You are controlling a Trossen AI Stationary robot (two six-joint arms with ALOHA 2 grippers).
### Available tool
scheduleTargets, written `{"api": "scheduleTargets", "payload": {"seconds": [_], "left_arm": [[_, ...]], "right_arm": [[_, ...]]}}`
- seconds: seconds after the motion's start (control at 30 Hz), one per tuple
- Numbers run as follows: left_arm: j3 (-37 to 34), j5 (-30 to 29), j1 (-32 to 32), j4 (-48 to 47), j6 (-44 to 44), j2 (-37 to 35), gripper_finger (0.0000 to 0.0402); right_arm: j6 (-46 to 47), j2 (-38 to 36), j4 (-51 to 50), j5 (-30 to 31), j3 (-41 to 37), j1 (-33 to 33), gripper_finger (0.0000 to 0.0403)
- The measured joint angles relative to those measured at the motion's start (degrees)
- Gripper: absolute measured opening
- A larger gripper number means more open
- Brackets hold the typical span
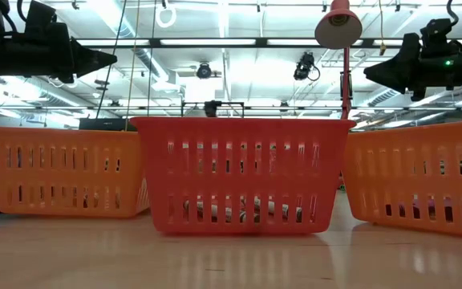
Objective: Sort crayons
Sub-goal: Return to Home Position
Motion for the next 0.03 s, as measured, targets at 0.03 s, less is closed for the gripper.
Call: {"api": "scheduleTargets", "payload": {"seconds": [0.03], "left_arm": [[0.0,0.0,0.0,0.0,0.0,0.0,0.0011]], "right_arm": [[0.0,0.0,0.0,0.0,0.0,0.0,0.0112]]}}
